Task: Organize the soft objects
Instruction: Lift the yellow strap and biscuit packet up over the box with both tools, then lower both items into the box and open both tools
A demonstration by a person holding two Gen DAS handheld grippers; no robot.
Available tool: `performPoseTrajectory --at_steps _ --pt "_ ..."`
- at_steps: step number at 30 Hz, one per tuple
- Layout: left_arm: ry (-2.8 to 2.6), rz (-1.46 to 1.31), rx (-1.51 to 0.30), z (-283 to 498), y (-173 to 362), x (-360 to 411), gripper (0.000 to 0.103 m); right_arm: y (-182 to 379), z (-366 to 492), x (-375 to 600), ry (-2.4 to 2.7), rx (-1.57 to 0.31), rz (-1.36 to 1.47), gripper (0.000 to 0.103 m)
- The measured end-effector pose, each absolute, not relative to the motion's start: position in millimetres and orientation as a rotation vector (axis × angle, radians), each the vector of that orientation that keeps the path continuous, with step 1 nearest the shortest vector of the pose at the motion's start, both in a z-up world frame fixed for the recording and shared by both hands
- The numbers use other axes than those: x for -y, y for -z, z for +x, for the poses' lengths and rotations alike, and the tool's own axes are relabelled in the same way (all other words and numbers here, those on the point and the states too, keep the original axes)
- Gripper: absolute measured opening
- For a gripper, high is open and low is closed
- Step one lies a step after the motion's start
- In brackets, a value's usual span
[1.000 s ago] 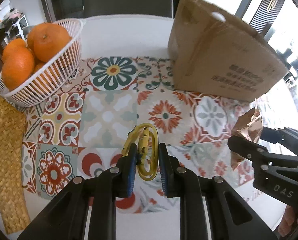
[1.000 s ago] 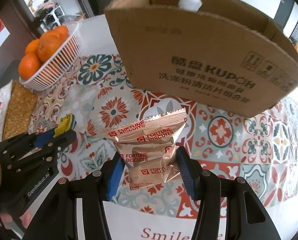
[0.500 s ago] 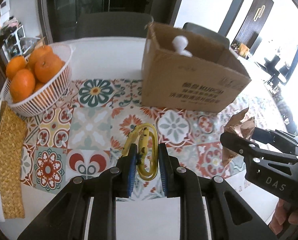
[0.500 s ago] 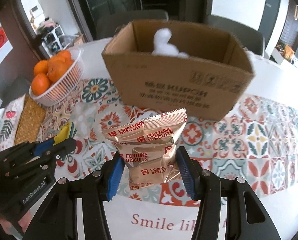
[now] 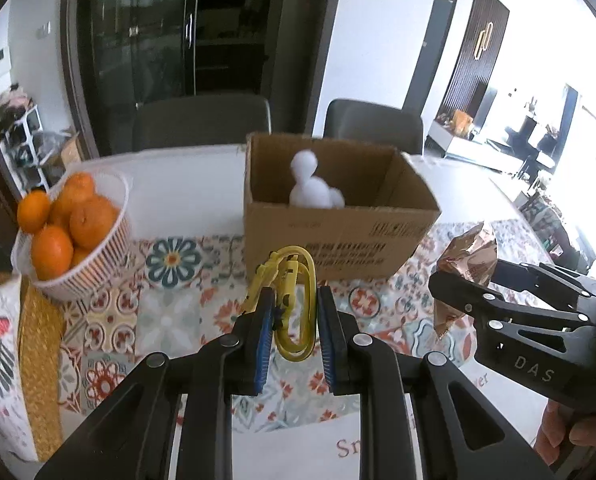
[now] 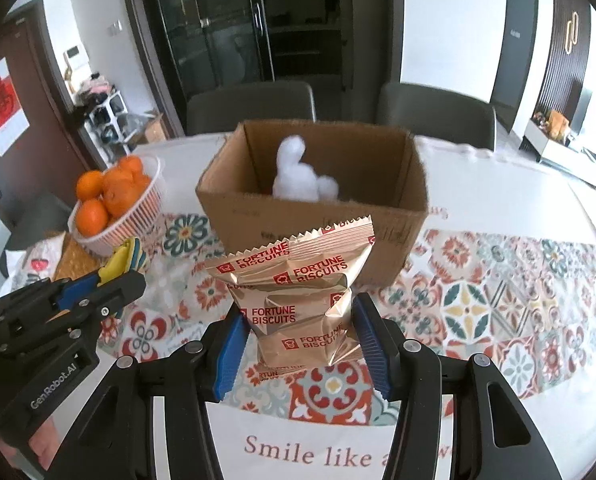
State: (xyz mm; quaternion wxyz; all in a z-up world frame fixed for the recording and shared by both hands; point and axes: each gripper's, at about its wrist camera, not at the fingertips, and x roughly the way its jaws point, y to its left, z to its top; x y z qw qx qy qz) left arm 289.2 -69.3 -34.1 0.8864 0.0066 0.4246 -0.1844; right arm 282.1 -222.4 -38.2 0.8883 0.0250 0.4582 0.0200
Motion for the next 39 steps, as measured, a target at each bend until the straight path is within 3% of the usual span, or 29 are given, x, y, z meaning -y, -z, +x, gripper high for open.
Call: performPoseTrajectory --at_steps 20,39 --pt "0.401 0.047 -0.774 338.3 -9.5 109.4 0.022 -7.8 323.7 252.8 -0.033 -0.815 0.017 0.053" --pt "0.408 0.043 -0.871 426.5 10.7 142.0 0.023 15.4 420.3 273.2 -0.083 -0.896 0.03 0.054"
